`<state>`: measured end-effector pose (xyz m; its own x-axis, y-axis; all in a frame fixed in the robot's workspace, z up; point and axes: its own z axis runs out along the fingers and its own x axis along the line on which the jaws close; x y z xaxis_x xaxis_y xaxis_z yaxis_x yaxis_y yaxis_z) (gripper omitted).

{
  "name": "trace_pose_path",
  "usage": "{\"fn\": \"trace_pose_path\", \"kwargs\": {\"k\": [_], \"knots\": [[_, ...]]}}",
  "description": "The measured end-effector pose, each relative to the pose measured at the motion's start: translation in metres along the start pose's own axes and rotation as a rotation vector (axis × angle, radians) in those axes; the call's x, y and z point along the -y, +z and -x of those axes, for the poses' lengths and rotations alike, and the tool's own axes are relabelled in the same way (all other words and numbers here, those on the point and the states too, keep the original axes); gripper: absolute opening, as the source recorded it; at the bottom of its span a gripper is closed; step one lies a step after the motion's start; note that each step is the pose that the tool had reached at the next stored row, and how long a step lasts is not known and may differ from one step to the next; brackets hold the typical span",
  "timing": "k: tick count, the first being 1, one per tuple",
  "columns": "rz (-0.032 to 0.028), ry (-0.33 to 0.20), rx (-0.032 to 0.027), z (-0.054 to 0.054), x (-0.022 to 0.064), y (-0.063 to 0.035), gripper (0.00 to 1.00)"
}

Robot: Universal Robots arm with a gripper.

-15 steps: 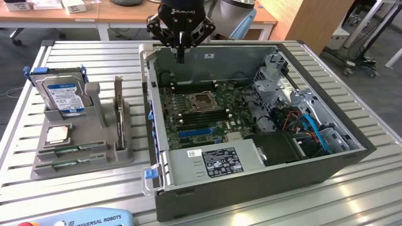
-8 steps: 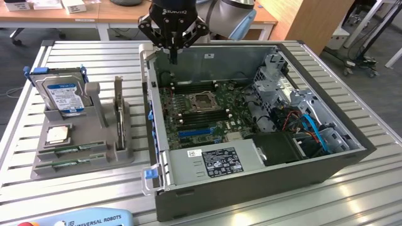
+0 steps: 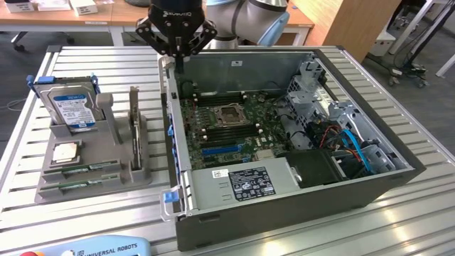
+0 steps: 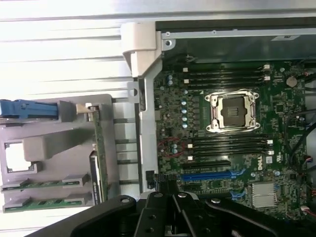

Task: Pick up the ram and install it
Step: 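Reach for the ram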

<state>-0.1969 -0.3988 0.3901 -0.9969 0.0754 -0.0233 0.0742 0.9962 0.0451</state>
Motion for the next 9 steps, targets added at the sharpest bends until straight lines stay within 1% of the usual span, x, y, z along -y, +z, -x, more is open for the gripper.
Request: {"fn": "trace_pose_path", "kwargs": {"k": [9], "knots": [[0.0000, 0.000, 0.0000, -0.031, 0.0024, 0.0008, 0.10]]}}
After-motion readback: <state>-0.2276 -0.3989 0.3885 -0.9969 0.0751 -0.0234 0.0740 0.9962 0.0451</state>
